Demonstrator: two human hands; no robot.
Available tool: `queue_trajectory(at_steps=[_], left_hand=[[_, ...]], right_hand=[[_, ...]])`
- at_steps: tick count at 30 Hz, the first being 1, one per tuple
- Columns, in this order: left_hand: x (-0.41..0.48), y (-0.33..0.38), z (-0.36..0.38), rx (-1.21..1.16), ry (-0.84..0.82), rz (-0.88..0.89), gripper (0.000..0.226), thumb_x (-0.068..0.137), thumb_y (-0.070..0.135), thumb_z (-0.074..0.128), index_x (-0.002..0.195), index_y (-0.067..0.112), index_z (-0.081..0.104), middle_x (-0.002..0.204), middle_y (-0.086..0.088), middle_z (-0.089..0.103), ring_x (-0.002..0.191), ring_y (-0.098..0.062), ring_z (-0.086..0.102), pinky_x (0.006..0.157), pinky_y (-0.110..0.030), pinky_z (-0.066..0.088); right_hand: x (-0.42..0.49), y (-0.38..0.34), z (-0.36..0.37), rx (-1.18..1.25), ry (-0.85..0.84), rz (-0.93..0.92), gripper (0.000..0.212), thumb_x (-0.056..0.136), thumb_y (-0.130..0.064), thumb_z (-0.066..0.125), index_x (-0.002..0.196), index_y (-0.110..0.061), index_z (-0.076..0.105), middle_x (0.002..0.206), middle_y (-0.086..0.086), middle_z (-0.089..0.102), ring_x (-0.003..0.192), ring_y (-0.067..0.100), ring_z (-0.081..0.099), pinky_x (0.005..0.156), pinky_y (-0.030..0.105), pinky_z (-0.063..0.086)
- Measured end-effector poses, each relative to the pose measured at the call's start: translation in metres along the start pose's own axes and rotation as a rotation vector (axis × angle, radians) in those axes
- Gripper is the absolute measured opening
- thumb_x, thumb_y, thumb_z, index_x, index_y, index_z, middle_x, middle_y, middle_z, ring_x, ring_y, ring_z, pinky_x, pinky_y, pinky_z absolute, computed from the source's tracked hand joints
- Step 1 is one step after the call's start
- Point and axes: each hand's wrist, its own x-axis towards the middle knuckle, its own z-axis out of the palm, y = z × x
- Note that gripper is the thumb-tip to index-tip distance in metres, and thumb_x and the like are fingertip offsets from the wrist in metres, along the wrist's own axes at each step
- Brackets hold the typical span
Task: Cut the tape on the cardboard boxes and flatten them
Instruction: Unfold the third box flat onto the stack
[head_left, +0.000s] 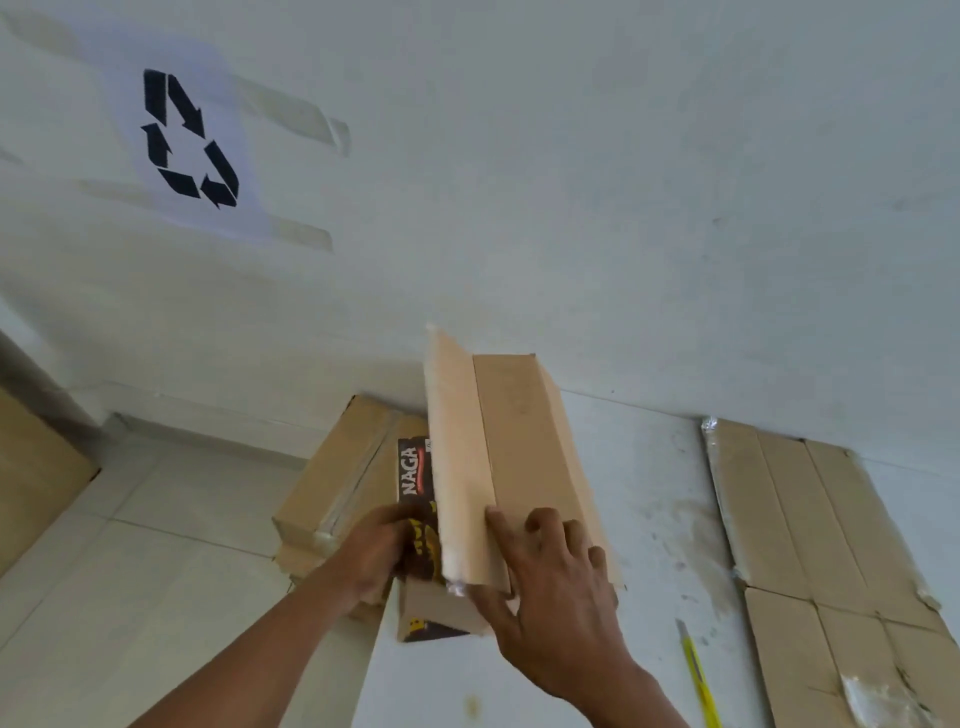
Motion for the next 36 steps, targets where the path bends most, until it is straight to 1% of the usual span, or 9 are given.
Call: queue_trajectory(at_steps=[7,9,13,18,22,24,27,31,36], left_hand=[[0.036,0.044,0.002,0.058,-0.267,0.023,0.035,0.107,0.034,0.045,0.138,0.021,0.057,0.117,-0.013,0.071,0.089,-0.02,0.074,0.069,-0.03,0.058],[0.053,0.053,0.003,-0.139,-0.23,-0.01,0.055,0.104,0.053,0.041,0.139,0.013,0.055,0.124,-0.023,0.064,0.085,-0.02,0.071,0.07,-0.032,0.055],[0.082,0.06,-0.011,-0.551,0.028,-0.022,0.076,0.093,0.077,0.033,0.148,0.027,0.047,0.155,-0.017,0.039,0.137,-0.044,0.044,0.105,-0.056,0.041],[0.093,0.076,-0.03,-0.679,-0.025,0.113,0.083,0.082,0.085,0.035,0.131,0.026,0.065,0.119,-0.012,0.071,0.111,-0.033,0.067,0.096,-0.047,0.05],[0.093,0.087,-0.033,-0.331,0.033,0.104,0.082,0.078,0.065,0.074,0.146,0.025,0.049,0.146,-0.003,0.054,0.128,-0.023,0.056,0.106,-0.046,0.046],[0.089,0.091,-0.025,0.206,0.264,0.14,0.096,0.081,0.042,0.081,0.157,0.024,0.026,0.152,0.001,0.037,0.139,-0.022,0.038,0.111,-0.04,0.038],[0.073,0.093,0.004,0.876,0.519,0.474,0.089,0.083,0.027,0.075,0.157,0.024,0.024,0.163,-0.012,0.018,0.152,-0.035,0.011,0.123,-0.048,0.019],[0.059,0.099,0.059,0.916,0.086,0.543,0.056,0.099,0.034,0.057,0.151,0.025,0.04,0.155,0.0,0.035,0.143,-0.023,0.035,0.117,-0.037,0.031],[0.057,0.103,0.089,0.971,0.125,0.368,0.06,0.104,0.051,0.036,0.156,0.023,0.029,0.155,-0.003,0.039,0.143,-0.023,0.034,0.115,-0.041,0.034]], right_hand=[[0.002,-0.003,0.007,-0.001,-0.035,0.042,0.071,0.088,-0.072,0.021,0.152,-0.043,0.014,0.133,-0.007,0.03,0.116,0.019,0.032,0.098,0.037,0.036],[0.002,0.0,0.009,0.011,-0.022,0.045,0.071,0.087,-0.072,0.024,0.151,-0.042,0.017,0.134,-0.009,0.029,0.118,0.018,0.033,0.099,0.036,0.035],[0.001,0.004,0.012,0.011,-0.006,0.039,0.071,0.082,-0.074,0.04,0.144,-0.04,0.04,0.122,-0.007,0.043,0.105,0.019,0.05,0.083,0.038,0.049],[0.006,-0.001,0.012,-0.038,-0.027,0.044,0.084,0.072,-0.094,0.034,0.137,-0.042,0.051,0.108,0.0,0.051,0.087,0.02,0.053,0.064,0.035,0.052],[0.012,0.0,0.016,-0.068,0.018,0.036,0.088,0.068,-0.098,0.034,0.135,-0.044,0.053,0.106,0.0,0.051,0.084,0.02,0.054,0.063,0.036,0.051],[0.011,0.002,0.014,-0.04,0.037,0.02,0.083,0.07,-0.096,0.034,0.134,-0.047,0.053,0.106,-0.003,0.049,0.087,0.018,0.053,0.067,0.033,0.051],[0.01,0.009,0.007,0.046,-0.022,-0.011,0.075,0.075,-0.09,0.033,0.141,-0.054,0.04,0.12,-0.009,0.036,0.107,0.013,0.042,0.091,0.032,0.041],[0.019,0.033,-0.012,0.424,-0.122,0.025,0.059,0.084,-0.065,0.051,0.138,-0.041,0.052,0.118,-0.02,0.042,0.103,-0.002,0.047,0.091,0.015,0.042],[0.043,0.084,-0.017,0.863,0.106,0.438,0.026,0.092,-0.024,0.065,0.115,-0.037,0.066,0.109,-0.013,0.068,0.098,0.001,0.063,0.085,0.021,0.052]])
